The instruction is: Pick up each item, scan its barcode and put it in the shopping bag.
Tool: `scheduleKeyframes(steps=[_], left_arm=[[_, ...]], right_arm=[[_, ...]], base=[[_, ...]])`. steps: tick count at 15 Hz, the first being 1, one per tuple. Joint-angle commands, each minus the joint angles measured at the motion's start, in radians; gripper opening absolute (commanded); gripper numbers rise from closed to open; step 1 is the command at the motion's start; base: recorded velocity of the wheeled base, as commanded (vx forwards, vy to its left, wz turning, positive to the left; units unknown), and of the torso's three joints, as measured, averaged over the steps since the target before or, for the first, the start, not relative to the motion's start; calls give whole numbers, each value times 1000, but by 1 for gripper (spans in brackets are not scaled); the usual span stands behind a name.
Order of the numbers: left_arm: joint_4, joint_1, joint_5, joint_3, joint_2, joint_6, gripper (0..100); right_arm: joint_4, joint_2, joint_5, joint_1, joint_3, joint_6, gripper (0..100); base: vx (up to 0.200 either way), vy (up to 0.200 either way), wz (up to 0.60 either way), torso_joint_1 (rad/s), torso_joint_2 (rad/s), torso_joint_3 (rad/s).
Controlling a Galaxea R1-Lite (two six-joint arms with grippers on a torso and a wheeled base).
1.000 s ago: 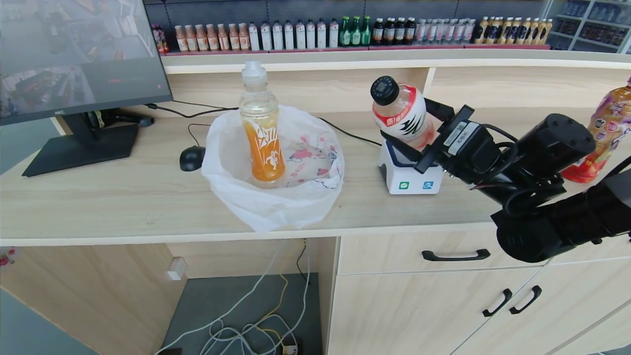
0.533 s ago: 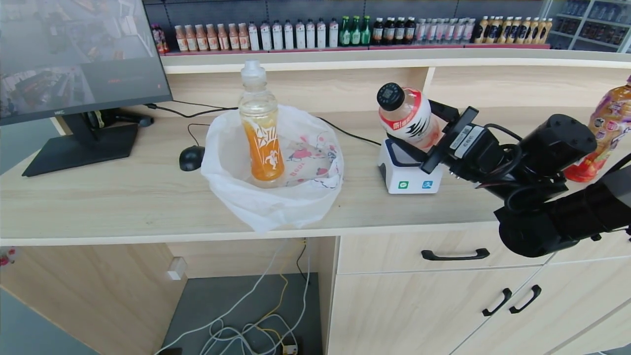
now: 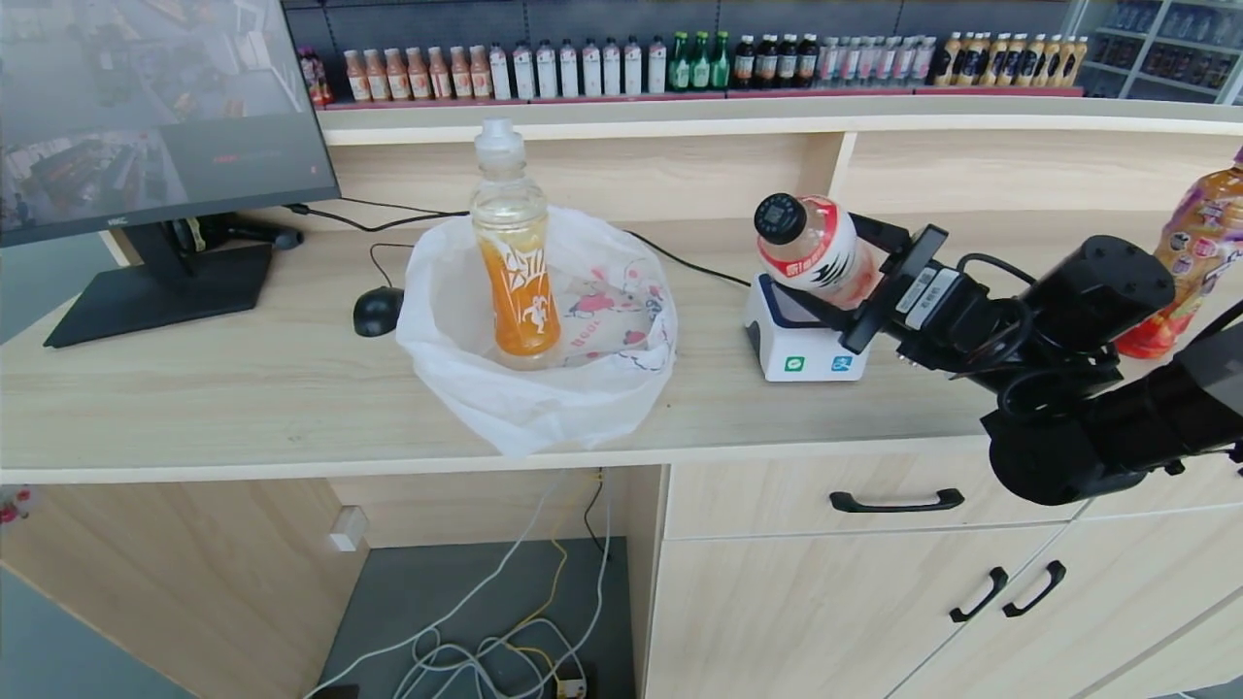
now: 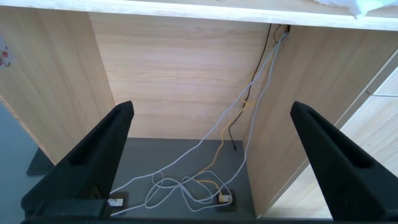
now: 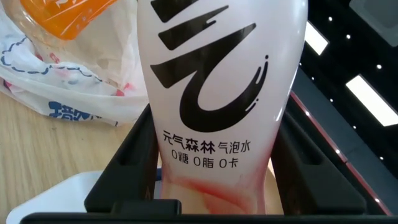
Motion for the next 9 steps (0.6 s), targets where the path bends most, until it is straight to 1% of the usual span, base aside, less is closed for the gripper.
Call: scheduleKeyframes(steps=[1,9], left_arm=[[0,0,0,0,0,0,100],[0,0,0,0,0,0,100]], right_arm=[[0,10,0,-1,1,0,0],[0,23,-2,12,-2,-4,0]], base=[[0,0,0,0,0,0],[0,0,0,0,0,0]])
